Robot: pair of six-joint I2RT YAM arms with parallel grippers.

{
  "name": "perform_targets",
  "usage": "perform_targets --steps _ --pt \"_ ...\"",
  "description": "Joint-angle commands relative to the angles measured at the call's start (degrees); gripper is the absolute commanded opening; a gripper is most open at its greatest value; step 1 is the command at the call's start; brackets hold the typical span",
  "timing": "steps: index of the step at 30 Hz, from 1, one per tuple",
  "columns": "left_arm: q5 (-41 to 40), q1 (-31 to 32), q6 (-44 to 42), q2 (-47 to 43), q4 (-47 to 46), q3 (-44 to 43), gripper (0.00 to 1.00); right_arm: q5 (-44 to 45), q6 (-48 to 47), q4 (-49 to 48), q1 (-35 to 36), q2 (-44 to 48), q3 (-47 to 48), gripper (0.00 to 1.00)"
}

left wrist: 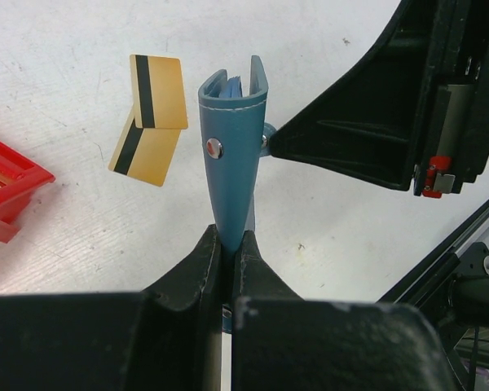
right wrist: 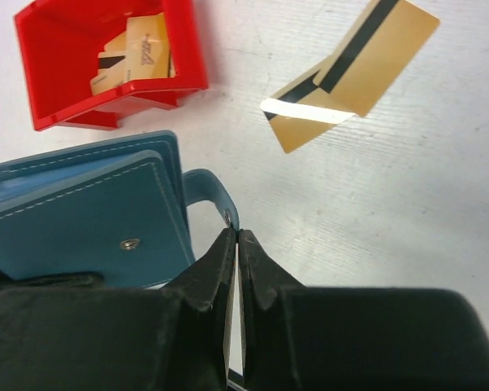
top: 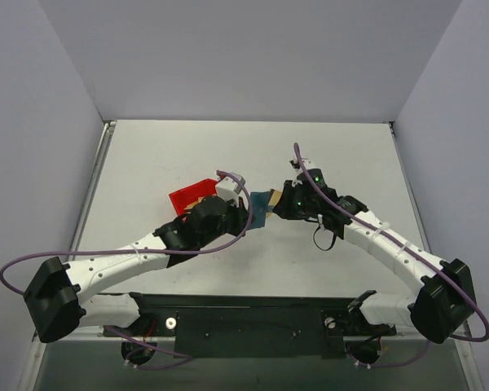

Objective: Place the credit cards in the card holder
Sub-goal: Open the card holder at the center of the board.

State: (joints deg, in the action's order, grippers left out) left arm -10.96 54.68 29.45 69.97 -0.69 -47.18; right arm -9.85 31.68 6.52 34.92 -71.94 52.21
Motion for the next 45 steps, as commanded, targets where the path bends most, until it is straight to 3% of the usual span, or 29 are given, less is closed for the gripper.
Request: perform_targets --steps 1,7,10,12,14,17,22,29,32,36,45 --pt "-1.3 0.4 0.0 -1.3 -2.9 -2.1 0.00 5.9 -1.6 3.9 0.0 0.6 2.5 0.00" --pt "-2.5 0.3 2.8 0.4 -1.0 -0.2 0.00 6.6 -2.1 4.9 -1.0 3.9 1.4 0.00" --pt "-0.8 0.3 5.2 1.5 -2.1 2.8 0.00 5.5 -3.5 5.3 -2.7 5.6 0.9 0.25" --pt "0.8 0.3 8.2 2.3 -4.0 5.9 0.00 4.9 -3.4 5.1 -5.1 7.2 -0.1 0.36" --pt "2.9 0.3 10.2 3.4 -6.8 8.8 0.00 2.6 -2.9 4.5 -8.7 8.7 -1.0 0.41" --pt "6.9 0.3 12.6 5.6 -14.6 12.9 0.00 -1.7 -2.2 3.8 -13.7 10.1 -2.8 0.43" --pt "13.7 0.4 14.9 9.8 -23.6 17.3 0.00 -3.9 -1.8 2.5 -15.5 9.3 -4.2 0.43" --pt "13.9 0.4 15.2 10.6 -22.3 18.4 0.04 -5.9 -0.7 0.2 -15.6 6.7 -5.2 0.44" --pt "12.8 0.3 15.3 10.5 -21.0 19.1 0.20 -6.0 -0.7 0.2 -15.6 6.0 -5.3 0.44" --pt "13.1 0.3 15.3 12.4 -20.9 19.0 0.27 -5.0 -0.9 0.2 -15.6 5.4 -5.5 0.47" --pt "16.9 1.0 16.6 20.0 -26.1 17.2 0.27 -4.7 -1.1 0.2 -15.7 5.2 -5.5 0.47"
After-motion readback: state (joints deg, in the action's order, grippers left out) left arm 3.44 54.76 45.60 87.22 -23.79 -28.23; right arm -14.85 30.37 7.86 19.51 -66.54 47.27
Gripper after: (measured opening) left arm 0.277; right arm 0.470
